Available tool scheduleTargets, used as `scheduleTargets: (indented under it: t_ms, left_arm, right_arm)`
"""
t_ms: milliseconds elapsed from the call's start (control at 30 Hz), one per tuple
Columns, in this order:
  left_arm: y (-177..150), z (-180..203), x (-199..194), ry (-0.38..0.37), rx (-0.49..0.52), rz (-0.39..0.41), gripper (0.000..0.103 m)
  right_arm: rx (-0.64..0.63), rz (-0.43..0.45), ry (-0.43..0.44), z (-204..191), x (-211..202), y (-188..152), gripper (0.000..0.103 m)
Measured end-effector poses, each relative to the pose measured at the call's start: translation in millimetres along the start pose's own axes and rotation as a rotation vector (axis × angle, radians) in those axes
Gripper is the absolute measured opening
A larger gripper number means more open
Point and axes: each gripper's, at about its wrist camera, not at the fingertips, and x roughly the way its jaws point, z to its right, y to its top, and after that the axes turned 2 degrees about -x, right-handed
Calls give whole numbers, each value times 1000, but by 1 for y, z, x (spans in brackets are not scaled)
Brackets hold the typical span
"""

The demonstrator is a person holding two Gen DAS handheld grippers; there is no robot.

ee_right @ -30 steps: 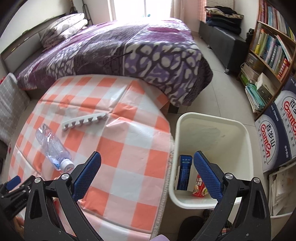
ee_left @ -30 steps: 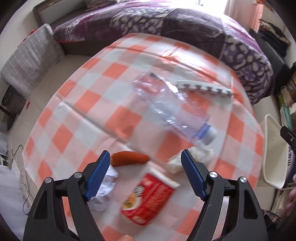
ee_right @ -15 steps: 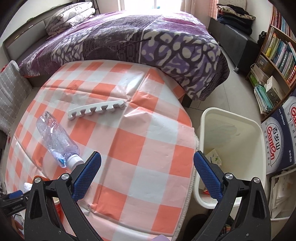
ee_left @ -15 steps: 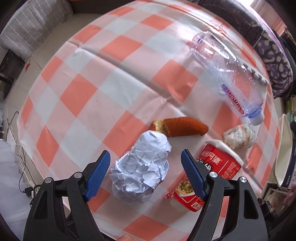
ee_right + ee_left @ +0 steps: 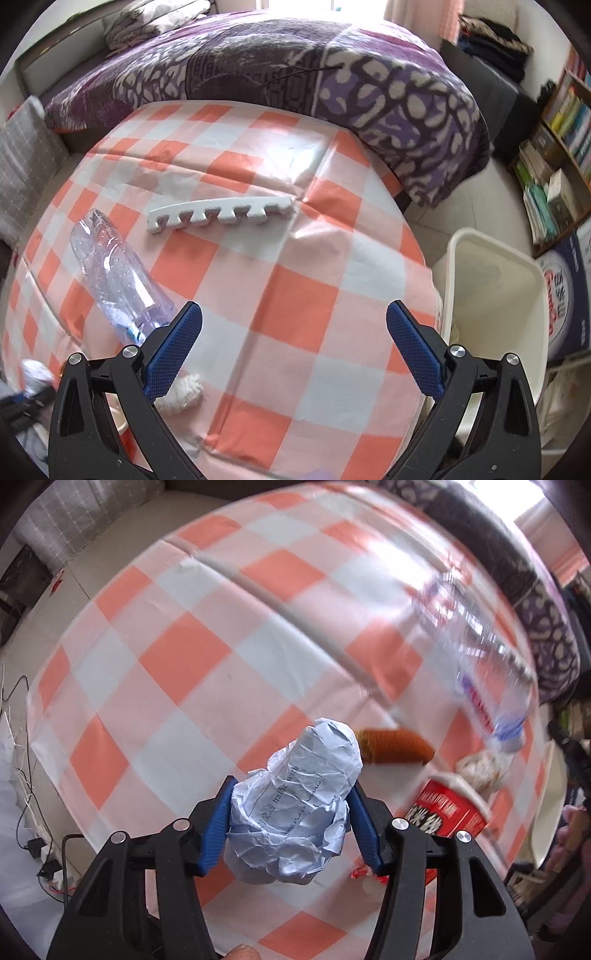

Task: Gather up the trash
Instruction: 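Grasp the white wrapped bundle with the left tool while the right tool grasps the white comb-shaped foam strip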

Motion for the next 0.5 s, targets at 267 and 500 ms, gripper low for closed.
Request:
scheduleTargets:
  t_ms: [267, 500]
  left_arm:
    - [19, 3, -44, -82, -8, 105, 57]
    - [27, 11, -38, -82, -13, 83, 58]
  right_arm:
    - [-355, 25, 12, -29, 42, 55, 96]
    - [-629, 38, 30, -53, 82, 80, 95]
